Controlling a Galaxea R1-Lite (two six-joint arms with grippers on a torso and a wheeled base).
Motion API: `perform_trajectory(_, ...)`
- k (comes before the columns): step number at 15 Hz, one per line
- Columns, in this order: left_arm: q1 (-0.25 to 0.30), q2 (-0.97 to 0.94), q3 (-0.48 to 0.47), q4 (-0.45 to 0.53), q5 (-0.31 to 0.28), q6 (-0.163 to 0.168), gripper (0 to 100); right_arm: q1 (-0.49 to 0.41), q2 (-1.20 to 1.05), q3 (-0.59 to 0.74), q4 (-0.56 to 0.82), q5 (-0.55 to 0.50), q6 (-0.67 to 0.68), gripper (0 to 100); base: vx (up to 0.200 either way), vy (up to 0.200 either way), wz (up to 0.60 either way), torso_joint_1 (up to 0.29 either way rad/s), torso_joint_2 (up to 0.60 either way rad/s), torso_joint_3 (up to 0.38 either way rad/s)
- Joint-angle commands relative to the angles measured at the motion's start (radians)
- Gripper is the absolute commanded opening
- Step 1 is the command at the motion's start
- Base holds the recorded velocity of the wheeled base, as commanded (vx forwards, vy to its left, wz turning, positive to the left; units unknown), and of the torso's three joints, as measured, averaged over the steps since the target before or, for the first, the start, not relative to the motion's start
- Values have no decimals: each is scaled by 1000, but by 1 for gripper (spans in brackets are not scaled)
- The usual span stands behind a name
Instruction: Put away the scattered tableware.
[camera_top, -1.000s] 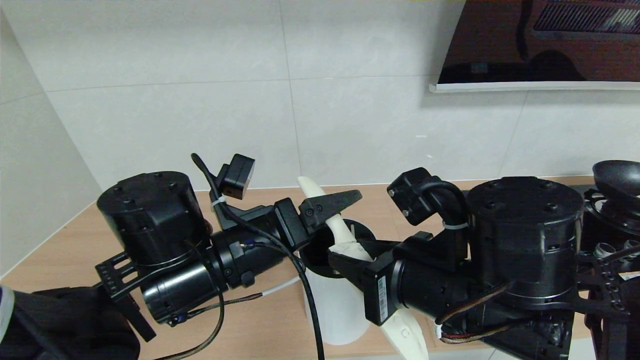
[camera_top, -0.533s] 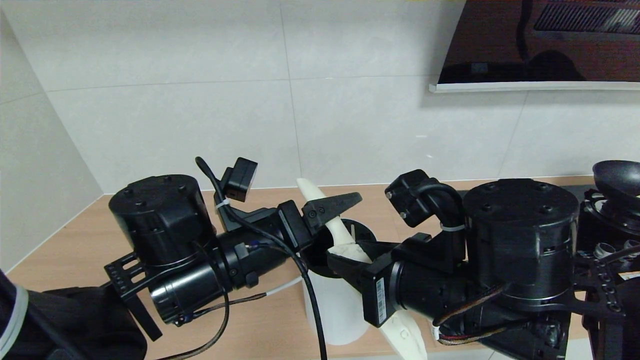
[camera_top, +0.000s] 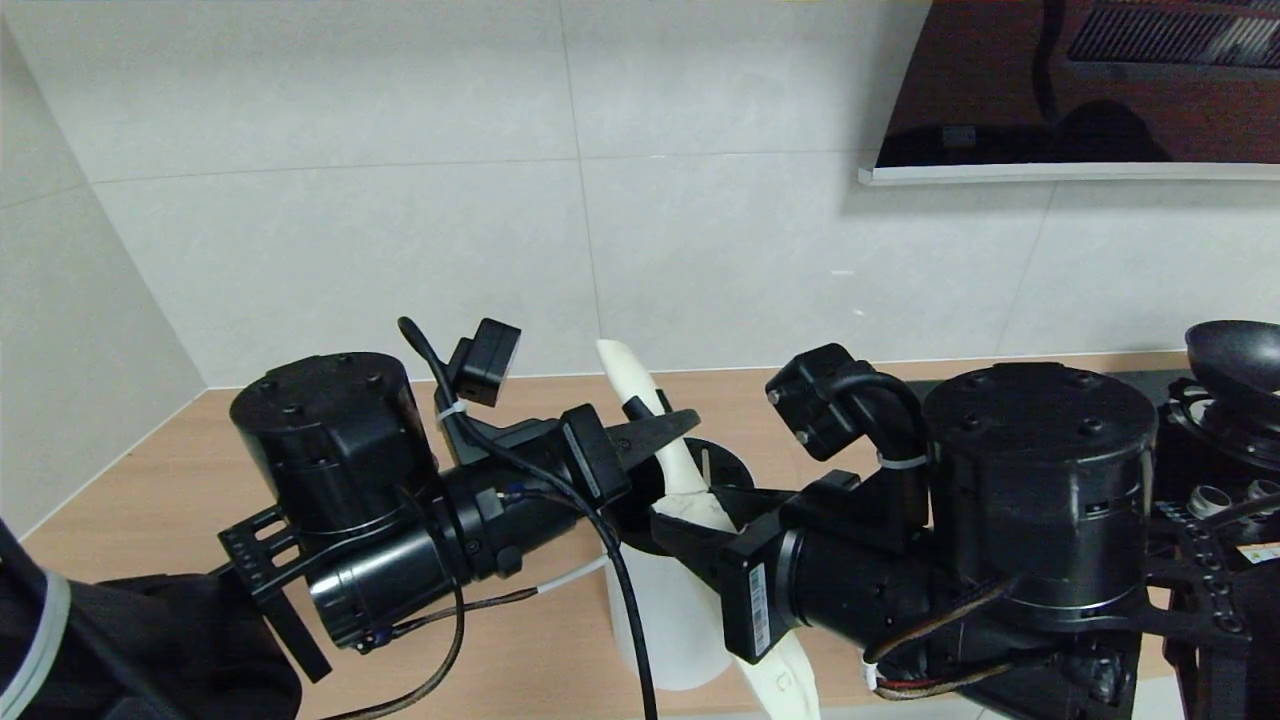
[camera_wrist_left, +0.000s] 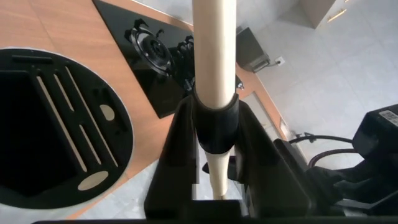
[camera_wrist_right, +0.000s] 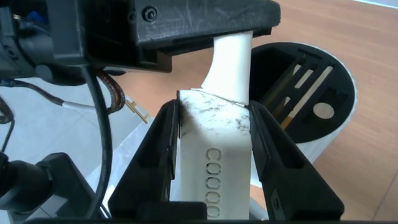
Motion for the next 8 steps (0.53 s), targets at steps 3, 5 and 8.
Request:
perform_trajectory(3, 0, -1, -1, 0, 0, -1, 0, 0, -2, 1, -1, 0, 0, 0, 0, 0, 0, 0, 0, 0)
perform_trajectory(5, 0, -3, -1, 0, 0, 0, 0, 0, -2, 1, -1, -2, 0, 0, 0, 0, 0, 0, 0, 0)
perform_trajectory(8, 0, -4, 1, 0, 0, -1, 0, -1, 0, -1, -1, -2, 0, 100, 0, 0, 0, 0, 0, 0)
